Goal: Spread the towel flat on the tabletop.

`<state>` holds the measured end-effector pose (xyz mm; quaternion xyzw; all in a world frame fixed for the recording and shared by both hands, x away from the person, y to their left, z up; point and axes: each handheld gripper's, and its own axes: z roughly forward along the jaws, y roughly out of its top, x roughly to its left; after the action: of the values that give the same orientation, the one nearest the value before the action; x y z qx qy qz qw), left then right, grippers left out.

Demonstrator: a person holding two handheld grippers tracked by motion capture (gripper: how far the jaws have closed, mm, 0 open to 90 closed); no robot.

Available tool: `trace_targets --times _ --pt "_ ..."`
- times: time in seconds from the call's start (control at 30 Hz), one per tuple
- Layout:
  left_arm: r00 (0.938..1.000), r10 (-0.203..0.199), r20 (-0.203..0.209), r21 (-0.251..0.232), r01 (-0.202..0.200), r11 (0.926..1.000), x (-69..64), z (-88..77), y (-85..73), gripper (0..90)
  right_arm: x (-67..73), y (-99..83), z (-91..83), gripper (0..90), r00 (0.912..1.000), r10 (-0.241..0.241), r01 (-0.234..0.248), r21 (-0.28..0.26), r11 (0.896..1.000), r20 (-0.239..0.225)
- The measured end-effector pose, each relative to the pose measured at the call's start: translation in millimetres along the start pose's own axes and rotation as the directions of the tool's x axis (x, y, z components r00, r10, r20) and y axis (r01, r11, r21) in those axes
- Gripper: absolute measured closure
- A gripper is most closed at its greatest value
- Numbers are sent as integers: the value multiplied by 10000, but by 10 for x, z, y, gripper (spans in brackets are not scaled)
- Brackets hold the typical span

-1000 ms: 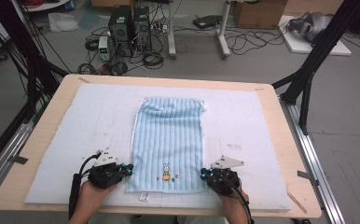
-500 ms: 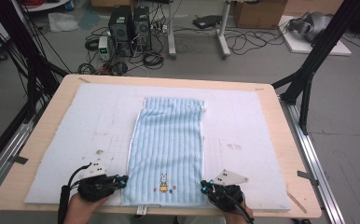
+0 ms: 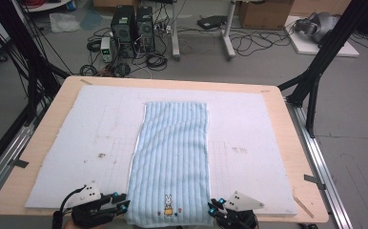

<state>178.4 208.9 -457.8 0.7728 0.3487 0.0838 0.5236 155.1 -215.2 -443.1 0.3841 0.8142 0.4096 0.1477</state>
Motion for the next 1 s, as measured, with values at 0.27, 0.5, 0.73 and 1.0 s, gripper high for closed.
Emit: trace_targets --times 0.27,0.5,0.73,1.0 --pt "9962 -514 -702 -998 443 9940 260 93 244 496 -220 270 199 610 9952 534 -482 -649 9967 815" --pt "9865 -1098 -1213 -798 1005 9917 509 295 393 497 -425 416 456 625 9856 1111 -1092 -217 9938 1278" --pt "9785 -1415 -1502 -266 1390 9899 630 573 536 540 -450 435 518 664 9866 904 -919 45 9958 1356" --pt "9681 -1340 -2119 798 1537 9849 713 838 667 611 -518 520 594 707 9892 909 -950 309 9950 1151"
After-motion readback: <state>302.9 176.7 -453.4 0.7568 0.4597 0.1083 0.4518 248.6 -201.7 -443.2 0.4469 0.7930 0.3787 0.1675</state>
